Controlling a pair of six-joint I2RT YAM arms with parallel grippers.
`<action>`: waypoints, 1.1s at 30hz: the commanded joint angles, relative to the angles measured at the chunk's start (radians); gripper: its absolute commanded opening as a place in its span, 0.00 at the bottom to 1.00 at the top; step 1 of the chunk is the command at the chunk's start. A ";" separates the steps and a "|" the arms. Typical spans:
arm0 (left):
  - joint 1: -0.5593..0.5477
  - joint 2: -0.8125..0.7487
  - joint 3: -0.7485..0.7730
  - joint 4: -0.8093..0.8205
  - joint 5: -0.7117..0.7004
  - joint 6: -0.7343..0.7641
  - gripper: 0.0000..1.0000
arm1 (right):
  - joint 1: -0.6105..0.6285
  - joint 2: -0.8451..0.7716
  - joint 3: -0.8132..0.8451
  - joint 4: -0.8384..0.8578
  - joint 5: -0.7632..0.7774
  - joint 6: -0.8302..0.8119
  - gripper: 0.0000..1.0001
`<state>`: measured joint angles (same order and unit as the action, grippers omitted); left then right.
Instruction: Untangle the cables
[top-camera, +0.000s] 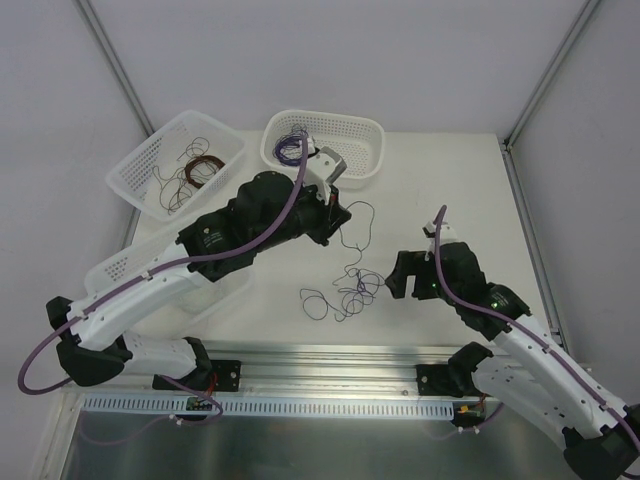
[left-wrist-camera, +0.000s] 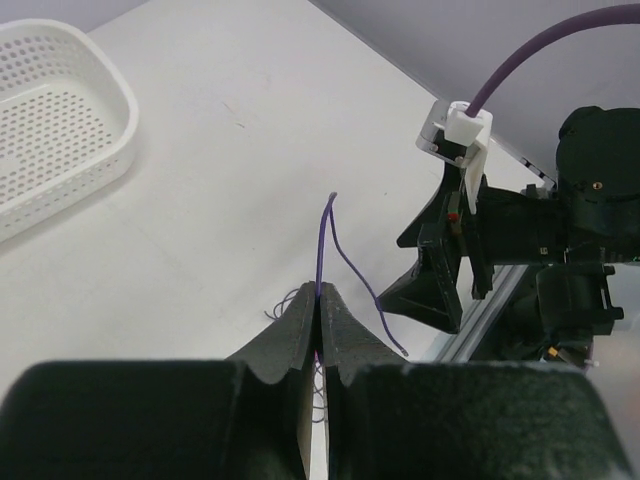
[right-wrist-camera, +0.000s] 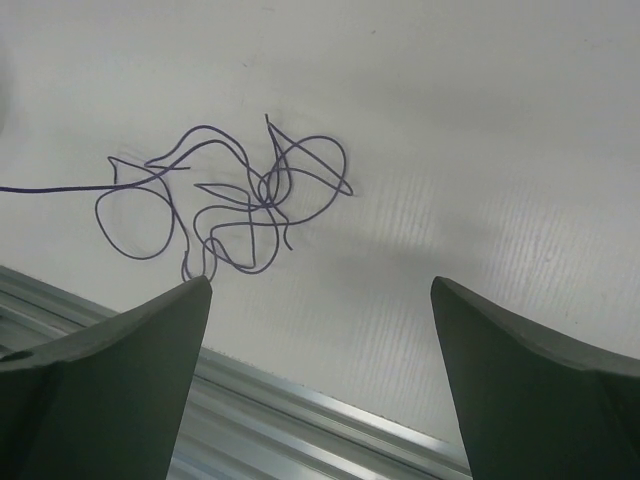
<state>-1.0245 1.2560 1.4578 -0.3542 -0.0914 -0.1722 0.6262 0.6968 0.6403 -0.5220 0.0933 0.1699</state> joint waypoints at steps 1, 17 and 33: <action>0.024 -0.040 0.030 -0.003 -0.050 0.005 0.00 | 0.003 -0.008 0.031 0.079 -0.073 -0.020 0.96; 0.063 0.022 0.124 -0.005 -0.060 -0.251 0.00 | 0.032 0.088 0.157 0.425 -0.415 -0.001 0.88; 0.064 0.033 0.154 0.017 -0.125 -0.378 0.00 | 0.142 0.374 0.156 0.688 -0.431 0.037 0.60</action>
<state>-0.9619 1.2945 1.5757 -0.3801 -0.1753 -0.5159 0.7578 1.0569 0.7761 0.0563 -0.3168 0.1970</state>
